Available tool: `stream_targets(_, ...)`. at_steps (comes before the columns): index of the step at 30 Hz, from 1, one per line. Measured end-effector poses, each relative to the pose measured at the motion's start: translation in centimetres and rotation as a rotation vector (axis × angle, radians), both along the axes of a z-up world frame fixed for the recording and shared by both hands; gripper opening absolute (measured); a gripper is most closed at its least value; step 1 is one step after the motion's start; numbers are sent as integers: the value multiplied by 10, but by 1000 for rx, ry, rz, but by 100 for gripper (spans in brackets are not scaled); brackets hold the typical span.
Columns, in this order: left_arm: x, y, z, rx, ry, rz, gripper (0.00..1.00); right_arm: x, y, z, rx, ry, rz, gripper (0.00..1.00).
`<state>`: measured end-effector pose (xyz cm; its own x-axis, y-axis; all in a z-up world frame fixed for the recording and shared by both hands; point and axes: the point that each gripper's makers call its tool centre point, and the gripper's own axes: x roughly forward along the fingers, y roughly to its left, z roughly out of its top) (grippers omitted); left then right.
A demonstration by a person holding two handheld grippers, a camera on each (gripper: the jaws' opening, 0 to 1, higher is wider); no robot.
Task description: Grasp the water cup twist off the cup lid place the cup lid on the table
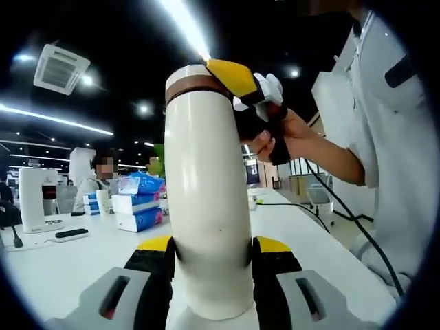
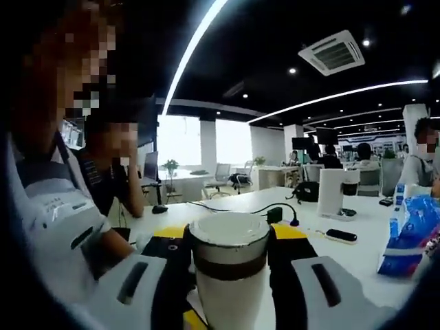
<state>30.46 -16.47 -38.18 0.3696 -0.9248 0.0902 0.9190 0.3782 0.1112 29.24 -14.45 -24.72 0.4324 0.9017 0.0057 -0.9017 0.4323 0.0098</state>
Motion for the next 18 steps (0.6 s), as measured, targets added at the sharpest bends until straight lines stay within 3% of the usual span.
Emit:
stream_targets(2,0,0,0,3,-6,0,45,-5,2,1,16,-6,74,47)
stream_targets(5,-1,0,0,5,-14,-2,45,-5,0,-2,-3,-14,114,47)
stream_targets(10,2,1,1,1,-3,1,45,-1,3,-3,-13,16,169,47)
stream_targets(18,2,1,1,4,-8,-1,45,-9,6,-5,2,49,348,48)
